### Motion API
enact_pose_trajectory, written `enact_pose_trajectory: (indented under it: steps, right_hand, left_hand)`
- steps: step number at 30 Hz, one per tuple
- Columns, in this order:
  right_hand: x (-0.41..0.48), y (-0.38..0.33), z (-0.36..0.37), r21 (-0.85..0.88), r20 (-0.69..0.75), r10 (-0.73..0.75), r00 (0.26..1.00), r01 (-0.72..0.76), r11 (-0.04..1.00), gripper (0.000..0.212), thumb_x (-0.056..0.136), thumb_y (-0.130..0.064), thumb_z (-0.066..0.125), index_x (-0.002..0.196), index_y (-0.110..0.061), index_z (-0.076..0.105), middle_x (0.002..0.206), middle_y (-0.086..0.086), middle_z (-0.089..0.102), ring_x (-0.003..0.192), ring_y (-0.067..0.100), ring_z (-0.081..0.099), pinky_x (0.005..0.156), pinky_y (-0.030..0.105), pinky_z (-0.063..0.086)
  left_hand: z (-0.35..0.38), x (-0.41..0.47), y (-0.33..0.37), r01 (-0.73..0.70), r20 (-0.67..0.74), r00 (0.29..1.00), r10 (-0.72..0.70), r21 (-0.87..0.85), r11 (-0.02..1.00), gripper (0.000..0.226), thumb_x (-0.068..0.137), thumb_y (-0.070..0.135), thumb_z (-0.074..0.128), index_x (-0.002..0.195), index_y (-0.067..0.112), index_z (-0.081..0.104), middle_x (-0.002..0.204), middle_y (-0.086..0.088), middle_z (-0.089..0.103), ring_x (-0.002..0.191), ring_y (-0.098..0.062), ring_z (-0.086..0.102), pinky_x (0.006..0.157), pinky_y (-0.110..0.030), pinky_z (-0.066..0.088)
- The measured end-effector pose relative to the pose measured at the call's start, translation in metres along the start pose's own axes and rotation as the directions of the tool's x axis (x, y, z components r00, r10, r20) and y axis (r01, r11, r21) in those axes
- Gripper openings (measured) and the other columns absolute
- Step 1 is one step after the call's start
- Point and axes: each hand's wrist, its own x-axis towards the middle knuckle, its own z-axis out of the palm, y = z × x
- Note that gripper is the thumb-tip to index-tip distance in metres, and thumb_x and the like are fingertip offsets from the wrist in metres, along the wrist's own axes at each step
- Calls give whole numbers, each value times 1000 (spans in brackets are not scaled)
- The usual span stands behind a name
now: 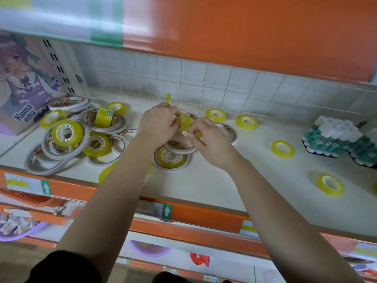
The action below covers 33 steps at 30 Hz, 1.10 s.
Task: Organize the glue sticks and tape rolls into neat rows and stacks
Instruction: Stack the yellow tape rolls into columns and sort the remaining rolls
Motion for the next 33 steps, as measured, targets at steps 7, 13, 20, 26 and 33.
enact_pose_trajectory:
  steps: [7, 13, 20, 26, 33]
  right_hand:
    - [-14, 17, -22, 7, -135, 52, 989, -52, 999, 12, 94, -23, 62, 84, -19, 56, 95, -1, 54, 80, 7, 48, 78, 24, 40]
    - [-32, 28, -36, -19, -181, 88, 979, -93, 996, 15, 90, -24, 67, 87, -9, 71, 104, -2, 55, 90, 6, 53, 75, 6, 37]
    - [-49, 37, -44, 5, -174, 172, 970, -174, 985, 19, 90, -27, 69, 93, -9, 73, 118, 4, 55, 100, 9, 57, 89, 18, 43]
    - [-58, 40, -56, -1, -212, 157, 965, -161, 987, 14, 91, -19, 68, 95, -7, 71, 114, 7, 58, 92, 10, 53, 84, 14, 37]
    - [-80, 45, -72, -1, -332, 116, 936, -124, 992, 19, 94, -25, 59, 94, -6, 66, 107, 7, 60, 89, 24, 60, 77, 29, 49]
  left_hand:
    - [17, 18, 1, -14, 41, 999, 14, 3, 1000, 22, 94, 29, 59, 107, 15, 69, 109, -8, 60, 100, -30, 58, 75, -35, 43]
    - [25, 28, 11, 57, 44, 997, -60, 61, 996, 28, 93, 35, 62, 99, 9, 71, 108, -13, 58, 100, -31, 57, 71, -34, 40]
    - [30, 34, 12, 169, 85, 981, -174, 62, 984, 33, 85, 29, 70, 72, 3, 56, 73, -8, 46, 77, -30, 57, 59, -32, 37]
    - [25, 26, 18, 22, -15, 1000, -22, 8, 1000, 21, 84, 22, 70, 86, 1, 70, 100, -17, 57, 89, -34, 58, 73, -35, 44]
    - [24, -3, 46, -130, -191, 977, 93, -191, 973, 22, 80, 28, 73, 82, 7, 70, 85, -7, 63, 74, -26, 61, 66, -27, 39]
